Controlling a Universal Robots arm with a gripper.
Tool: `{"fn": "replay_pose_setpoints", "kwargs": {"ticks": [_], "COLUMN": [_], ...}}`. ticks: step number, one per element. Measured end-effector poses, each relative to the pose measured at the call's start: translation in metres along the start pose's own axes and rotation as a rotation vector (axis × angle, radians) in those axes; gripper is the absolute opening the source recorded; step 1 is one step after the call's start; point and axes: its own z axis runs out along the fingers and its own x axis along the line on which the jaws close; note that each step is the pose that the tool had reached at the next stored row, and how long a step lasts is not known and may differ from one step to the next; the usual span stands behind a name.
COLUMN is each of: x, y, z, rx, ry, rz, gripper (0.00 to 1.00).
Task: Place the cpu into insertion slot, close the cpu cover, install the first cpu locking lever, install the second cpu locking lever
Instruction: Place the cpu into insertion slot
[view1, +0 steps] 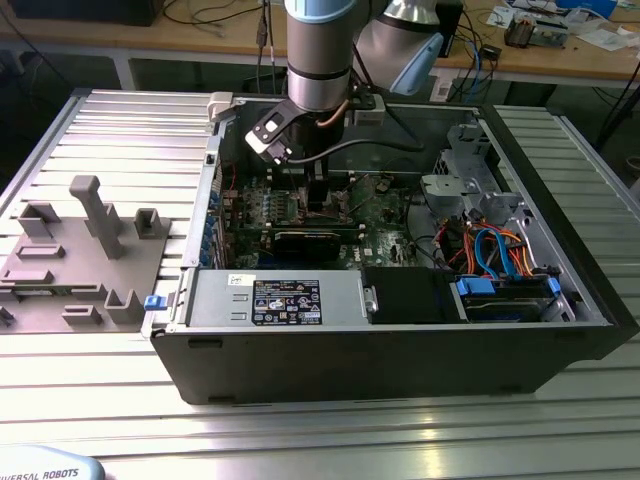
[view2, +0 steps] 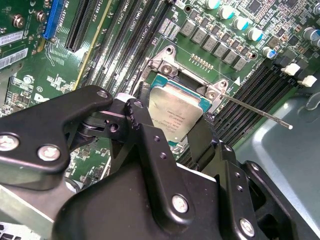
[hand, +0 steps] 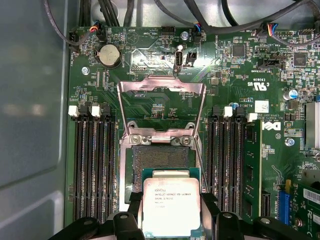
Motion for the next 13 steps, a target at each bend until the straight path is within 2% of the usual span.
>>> {"fn": "replay_pose_setpoints", "kwargs": {"ticks": [13], "x": [0.0001], "y": [0.0003], "z": [0.0024], "rx": [0.0000], "ry": [-0.0003], "rz": [0.001], "gripper": [0.54]}}
